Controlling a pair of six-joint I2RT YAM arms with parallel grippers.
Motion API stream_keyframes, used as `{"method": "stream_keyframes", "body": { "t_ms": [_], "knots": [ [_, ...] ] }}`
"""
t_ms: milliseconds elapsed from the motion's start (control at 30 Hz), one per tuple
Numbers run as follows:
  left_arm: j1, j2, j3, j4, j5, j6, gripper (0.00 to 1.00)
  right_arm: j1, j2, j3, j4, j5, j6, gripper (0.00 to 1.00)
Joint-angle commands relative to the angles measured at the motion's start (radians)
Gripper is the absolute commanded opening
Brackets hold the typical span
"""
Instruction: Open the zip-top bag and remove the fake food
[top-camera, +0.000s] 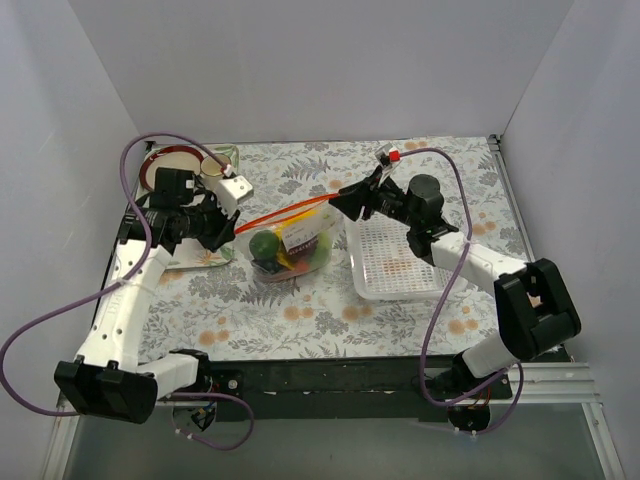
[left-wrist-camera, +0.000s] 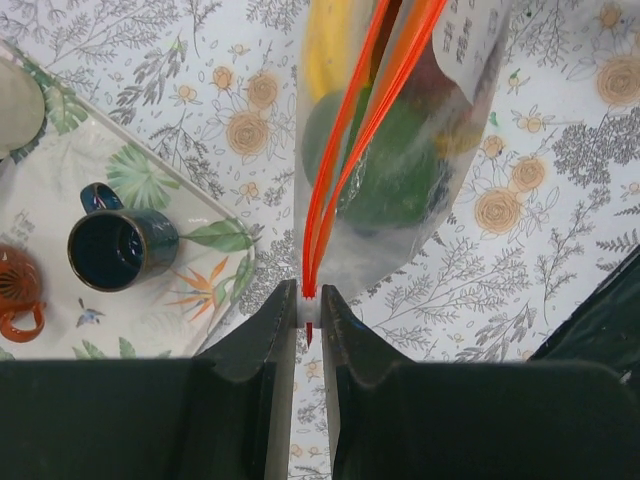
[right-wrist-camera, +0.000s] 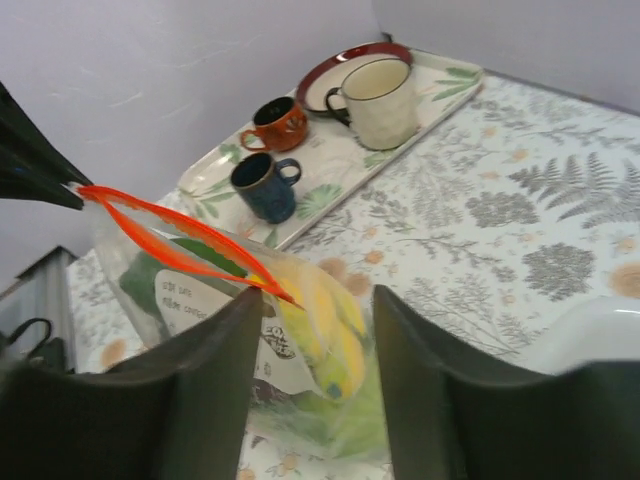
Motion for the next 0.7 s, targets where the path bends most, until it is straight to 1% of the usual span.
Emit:
{"method": "stream_keyframes", "body": {
  "t_ms": [0, 33, 67, 133, 200, 300, 333, 400, 500, 533, 600, 633, 667],
  "knots": [
    [0.017, 0.079, 0.133, -0.081, 0.11, -0.045, 0.0, 0.048, -0.153, 0.067, -0.186, 0.116, -0.21, 0.64],
    [0.017, 0.11, 0.168, -0.092, 0.13, -0.049, 0.0, 0.071, -0.179, 0.053, -0.211, 0.142, -0.259, 0.76],
    [0.015, 0.121, 0.184, -0.1, 0.15, -0.06, 0.0, 0.08, -0.231, 0.044, -0.231, 0.192, -0.274, 0.81],
    [0.015, 0.133, 0.204, -0.107, 0.191, -0.068, 0.0, 0.099, -0.281, 0.019, -0.271, 0.23, -0.294, 0.88],
    [0.012, 0.135, 0.205, -0.112, 0.216, -0.077, 0.0, 0.111, -0.327, 0.019, -0.294, 0.24, -0.313, 0.88],
    [0.002, 0.13, 0.198, -0.118, 0.247, -0.082, 0.0, 0.161, -0.339, 0.054, -0.34, 0.242, -0.342, 0.84],
    [0.0, 0.129, 0.195, -0.121, 0.26, -0.082, 0.0, 0.193, -0.332, 0.069, -0.366, 0.241, -0.351, 0.8],
    [-0.008, 0.122, 0.192, -0.13, 0.276, -0.08, 0.0, 0.218, -0.29, 0.123, -0.391, 0.233, -0.366, 0.75],
    [-0.021, 0.113, 0.195, -0.165, 0.319, -0.059, 0.0, 0.235, -0.215, 0.195, -0.463, 0.224, -0.362, 0.57],
    [-0.024, 0.109, 0.193, -0.172, 0.326, -0.051, 0.0, 0.238, -0.185, 0.211, -0.483, 0.222, -0.363, 0.42],
    [-0.038, 0.099, 0.183, -0.182, 0.332, -0.046, 0.0, 0.246, -0.171, 0.234, -0.522, 0.222, -0.37, 0.28],
    [-0.049, 0.098, 0.178, -0.185, 0.334, -0.043, 0.0, 0.25, -0.169, 0.231, -0.522, 0.23, -0.371, 0.17],
    [-0.052, 0.098, 0.173, -0.185, 0.337, -0.045, 0.0, 0.254, -0.172, 0.225, -0.517, 0.233, -0.373, 0.13]
  ]
}}
